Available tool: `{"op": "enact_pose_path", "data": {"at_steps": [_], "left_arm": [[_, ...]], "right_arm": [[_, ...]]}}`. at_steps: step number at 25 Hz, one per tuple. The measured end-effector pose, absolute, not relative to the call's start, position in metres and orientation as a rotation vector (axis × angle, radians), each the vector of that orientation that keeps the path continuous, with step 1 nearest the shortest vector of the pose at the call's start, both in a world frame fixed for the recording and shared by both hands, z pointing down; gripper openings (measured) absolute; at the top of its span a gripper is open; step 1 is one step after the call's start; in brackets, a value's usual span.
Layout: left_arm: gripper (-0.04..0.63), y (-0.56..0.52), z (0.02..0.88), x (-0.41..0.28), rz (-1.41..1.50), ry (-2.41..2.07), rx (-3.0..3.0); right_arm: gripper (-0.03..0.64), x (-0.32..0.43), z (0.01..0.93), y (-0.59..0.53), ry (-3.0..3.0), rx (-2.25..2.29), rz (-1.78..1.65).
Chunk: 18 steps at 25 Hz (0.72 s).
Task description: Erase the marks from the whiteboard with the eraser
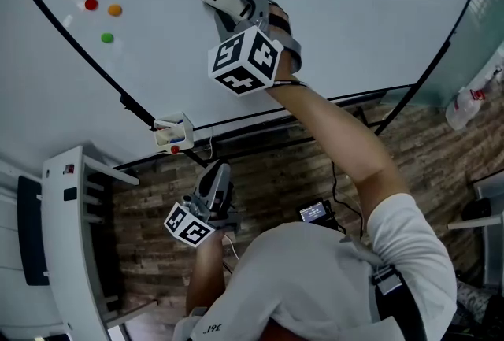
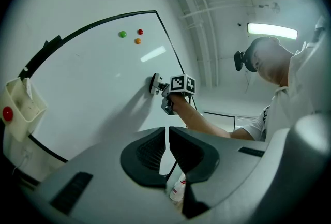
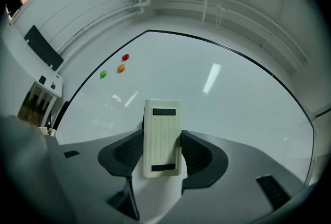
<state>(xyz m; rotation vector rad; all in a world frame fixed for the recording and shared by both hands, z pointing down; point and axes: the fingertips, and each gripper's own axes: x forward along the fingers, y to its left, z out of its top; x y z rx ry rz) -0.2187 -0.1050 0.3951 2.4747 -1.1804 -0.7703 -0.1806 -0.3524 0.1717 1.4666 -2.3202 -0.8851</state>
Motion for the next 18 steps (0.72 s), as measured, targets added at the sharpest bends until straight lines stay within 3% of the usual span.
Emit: {"op": "enact_pose_path", "data": {"at_steps": [18], "left_arm": [[0.009,-0.117,0.393,-0.205,-0.743,-1.128,2.499]], "right_arm": [[0.247,-0.181,0.167,-0.365,-2.318,1.470,-0.807]]}}
